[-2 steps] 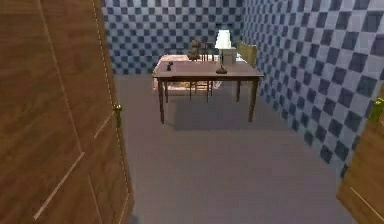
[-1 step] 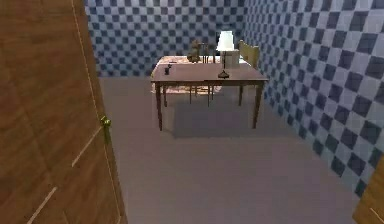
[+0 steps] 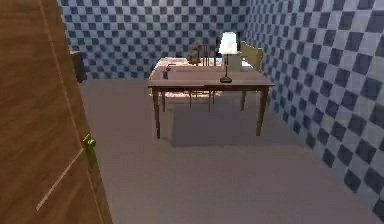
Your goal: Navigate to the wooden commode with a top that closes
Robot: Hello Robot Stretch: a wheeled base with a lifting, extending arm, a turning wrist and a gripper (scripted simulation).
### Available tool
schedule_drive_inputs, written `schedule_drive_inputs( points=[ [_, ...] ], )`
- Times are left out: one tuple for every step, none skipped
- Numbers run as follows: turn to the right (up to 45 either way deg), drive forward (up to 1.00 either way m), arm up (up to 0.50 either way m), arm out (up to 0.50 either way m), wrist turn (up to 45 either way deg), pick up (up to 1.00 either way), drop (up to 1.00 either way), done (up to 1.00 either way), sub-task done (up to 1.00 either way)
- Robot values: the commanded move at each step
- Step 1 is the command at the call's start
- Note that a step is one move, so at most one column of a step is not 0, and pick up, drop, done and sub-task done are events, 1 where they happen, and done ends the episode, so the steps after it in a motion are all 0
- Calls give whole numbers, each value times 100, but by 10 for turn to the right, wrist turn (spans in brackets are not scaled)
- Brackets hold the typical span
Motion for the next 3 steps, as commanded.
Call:
schedule_drive_inputs(
  points=[
    [450,0,0,0,0,0,0,0,0],
    [420,0,0,0,0,0,0,0,0],
    [0,20,0,0,0,0,0,0,0]
  ],
)
